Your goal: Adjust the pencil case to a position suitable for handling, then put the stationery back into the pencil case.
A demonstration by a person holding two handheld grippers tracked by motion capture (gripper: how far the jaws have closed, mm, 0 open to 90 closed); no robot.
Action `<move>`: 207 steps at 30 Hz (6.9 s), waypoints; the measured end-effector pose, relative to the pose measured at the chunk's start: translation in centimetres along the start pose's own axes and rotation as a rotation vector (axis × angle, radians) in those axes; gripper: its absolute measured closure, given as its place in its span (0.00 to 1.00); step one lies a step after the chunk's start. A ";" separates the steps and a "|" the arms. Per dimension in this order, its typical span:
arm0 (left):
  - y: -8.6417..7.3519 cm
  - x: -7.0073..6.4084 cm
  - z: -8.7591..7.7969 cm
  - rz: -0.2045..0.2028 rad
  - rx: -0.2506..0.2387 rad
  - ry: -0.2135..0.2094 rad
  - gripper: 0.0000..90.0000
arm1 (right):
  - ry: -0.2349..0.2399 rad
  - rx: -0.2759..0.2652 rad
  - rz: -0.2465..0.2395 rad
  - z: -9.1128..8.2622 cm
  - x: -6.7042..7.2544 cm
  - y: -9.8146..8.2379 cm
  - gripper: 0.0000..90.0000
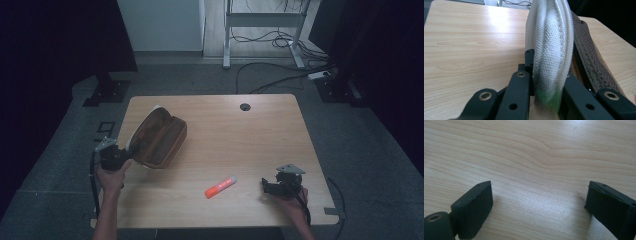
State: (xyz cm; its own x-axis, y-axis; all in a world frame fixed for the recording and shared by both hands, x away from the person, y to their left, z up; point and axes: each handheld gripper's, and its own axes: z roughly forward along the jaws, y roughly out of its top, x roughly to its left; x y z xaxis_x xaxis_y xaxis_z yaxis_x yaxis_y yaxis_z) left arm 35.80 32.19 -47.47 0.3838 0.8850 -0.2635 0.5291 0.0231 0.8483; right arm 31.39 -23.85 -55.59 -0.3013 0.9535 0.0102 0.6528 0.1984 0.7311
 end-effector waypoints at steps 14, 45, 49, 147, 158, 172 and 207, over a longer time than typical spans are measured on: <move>0.6 -1.4 0.9 0.035 0.016 -0.034 0.95 | -0.001 -0.001 0.000 0.0 0.0 0.0 0.08; 1.0 -4.4 4.0 0.122 0.073 -0.153 0.95 | -0.001 -0.001 0.004 0.0 0.0 0.0 0.08; 0.9 -5.2 4.9 0.138 0.090 -0.168 0.95 | -0.001 -0.001 0.004 0.0 0.0 0.0 0.08; -8.6 -15.4 2.1 0.318 0.140 -0.178 0.29 | 0.006 -0.004 -0.004 0.0 -0.1 0.0 0.10; -8.8 -17.5 3.6 0.346 0.183 -0.216 0.32 | 0.006 -0.004 -0.003 0.0 -0.1 0.0 0.10; -9.4 -20.6 6.6 0.399 0.248 -0.258 0.36 | 0.006 -0.004 -0.003 0.0 -0.1 0.0 0.10; -10.4 -23.0 9.7 0.429 0.324 -0.195 0.62 | 0.006 -0.004 -0.003 0.0 -0.1 0.0 0.10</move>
State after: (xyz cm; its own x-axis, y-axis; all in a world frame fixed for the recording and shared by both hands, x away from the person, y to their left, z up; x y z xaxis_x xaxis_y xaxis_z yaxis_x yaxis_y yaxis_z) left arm 28.77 7.09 -54.70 0.7318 0.6807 -0.0332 0.4885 -0.4901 0.7219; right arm 31.47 -23.96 -55.58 -0.3068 0.9517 0.0122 0.6492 0.1999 0.7339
